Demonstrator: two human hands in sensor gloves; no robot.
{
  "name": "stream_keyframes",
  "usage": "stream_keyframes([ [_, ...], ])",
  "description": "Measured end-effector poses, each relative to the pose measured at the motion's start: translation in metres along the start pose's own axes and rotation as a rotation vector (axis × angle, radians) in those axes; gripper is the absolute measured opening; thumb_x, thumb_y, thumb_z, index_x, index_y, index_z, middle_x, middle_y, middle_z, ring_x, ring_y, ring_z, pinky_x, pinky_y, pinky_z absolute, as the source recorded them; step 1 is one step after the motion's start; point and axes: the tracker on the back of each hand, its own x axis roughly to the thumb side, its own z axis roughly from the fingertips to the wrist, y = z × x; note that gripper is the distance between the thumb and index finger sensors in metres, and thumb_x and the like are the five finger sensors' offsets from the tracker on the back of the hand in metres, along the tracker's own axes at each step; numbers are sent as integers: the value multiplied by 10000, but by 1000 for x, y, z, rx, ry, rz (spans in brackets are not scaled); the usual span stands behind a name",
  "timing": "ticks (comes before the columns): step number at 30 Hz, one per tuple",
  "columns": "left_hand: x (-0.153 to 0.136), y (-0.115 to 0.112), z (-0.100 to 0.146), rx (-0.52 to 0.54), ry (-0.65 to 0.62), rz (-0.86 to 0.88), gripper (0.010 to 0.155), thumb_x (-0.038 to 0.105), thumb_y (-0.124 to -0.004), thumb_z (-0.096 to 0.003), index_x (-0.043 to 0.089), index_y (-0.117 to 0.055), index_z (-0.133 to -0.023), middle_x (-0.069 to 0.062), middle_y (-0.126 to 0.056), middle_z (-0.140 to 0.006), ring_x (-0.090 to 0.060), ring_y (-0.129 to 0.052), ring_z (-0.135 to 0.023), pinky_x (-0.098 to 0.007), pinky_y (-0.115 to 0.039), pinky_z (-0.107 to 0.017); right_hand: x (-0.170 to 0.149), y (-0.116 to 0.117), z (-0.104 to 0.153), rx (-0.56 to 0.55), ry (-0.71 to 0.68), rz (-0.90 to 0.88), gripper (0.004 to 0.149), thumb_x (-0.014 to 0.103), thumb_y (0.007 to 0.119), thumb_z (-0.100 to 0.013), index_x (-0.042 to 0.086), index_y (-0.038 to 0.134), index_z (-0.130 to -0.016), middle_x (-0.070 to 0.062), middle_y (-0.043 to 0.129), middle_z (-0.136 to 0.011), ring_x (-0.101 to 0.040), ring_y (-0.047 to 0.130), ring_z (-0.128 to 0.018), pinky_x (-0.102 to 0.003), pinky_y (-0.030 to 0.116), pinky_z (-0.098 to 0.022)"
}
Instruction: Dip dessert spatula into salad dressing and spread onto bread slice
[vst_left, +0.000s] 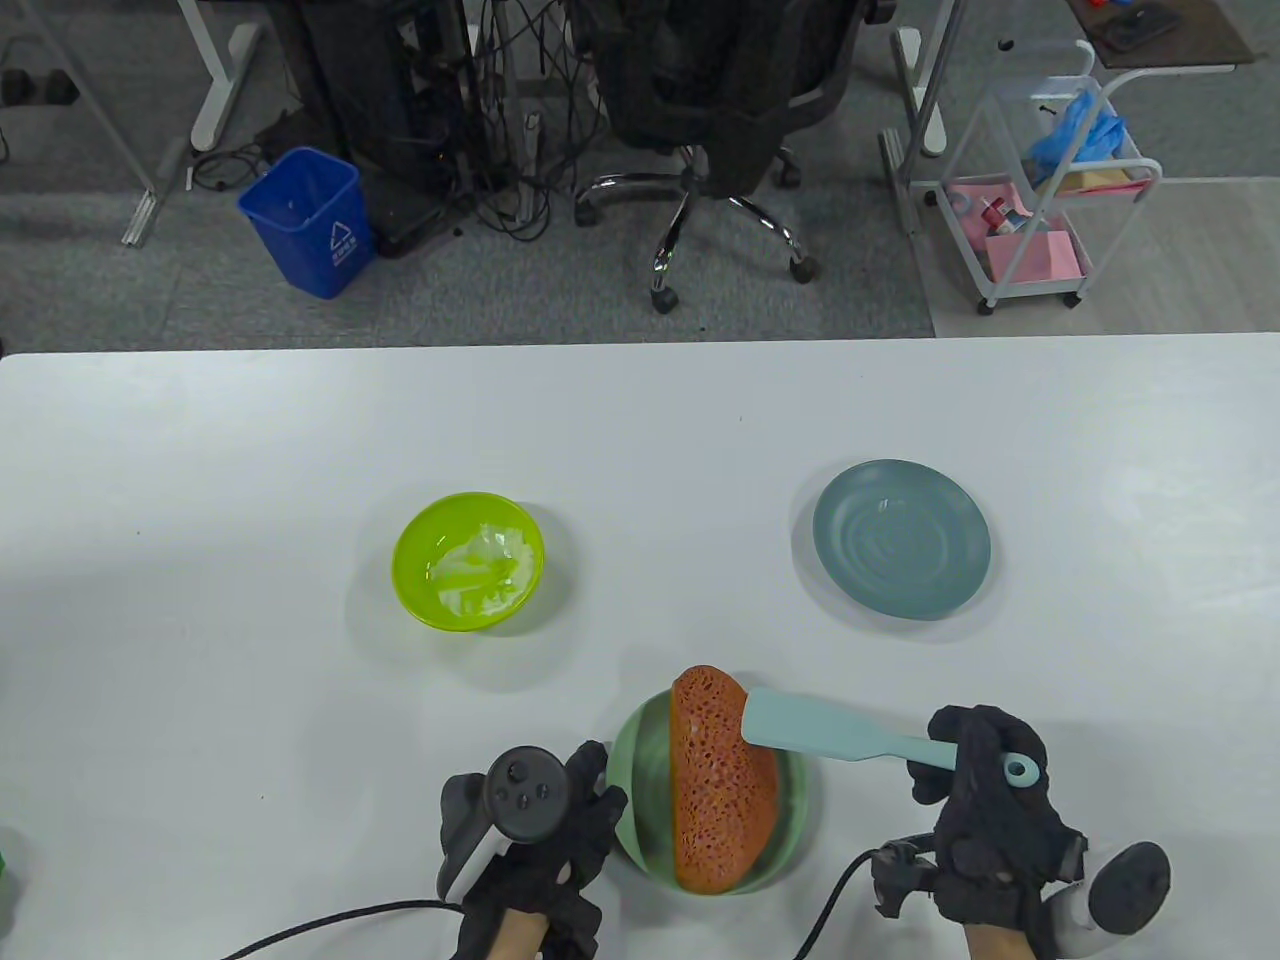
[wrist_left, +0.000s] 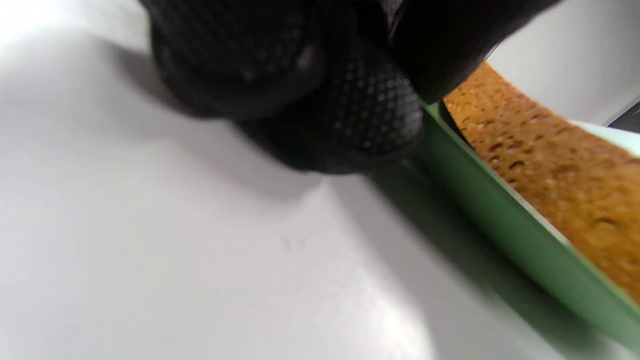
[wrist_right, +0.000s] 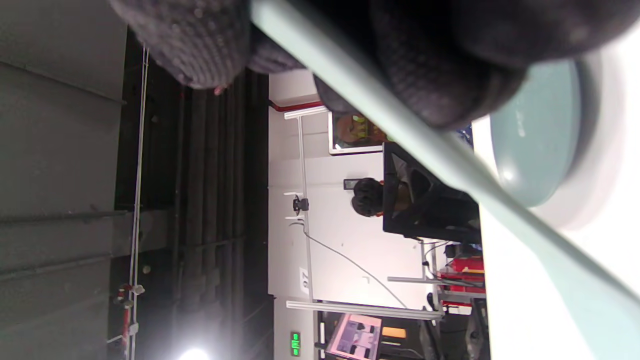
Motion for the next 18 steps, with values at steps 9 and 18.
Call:
stream_keyframes([
  [9,0,0,0,-1,-3,-1,594,399,-794,-604,49,-681,-1070,16,-1004,-607,-89,-1094,-315,-261,-967,-257,-5,10,2,88,13,-32,380,431,803,-543,141,761,-785,-203,846,-702,-430,970,-313,-403,880,-128],
  [18,0,0,0,-1,-3,-1,588,397,-794,-603,57,-680,-1070,16,-1004,-608,-89,-1094,-315,-262,-967,-258,-9,21,5,187,26,11,385,422,803,-549,133,752,-798,-215,837,-712,-438,972,-327,-409,887,-140],
])
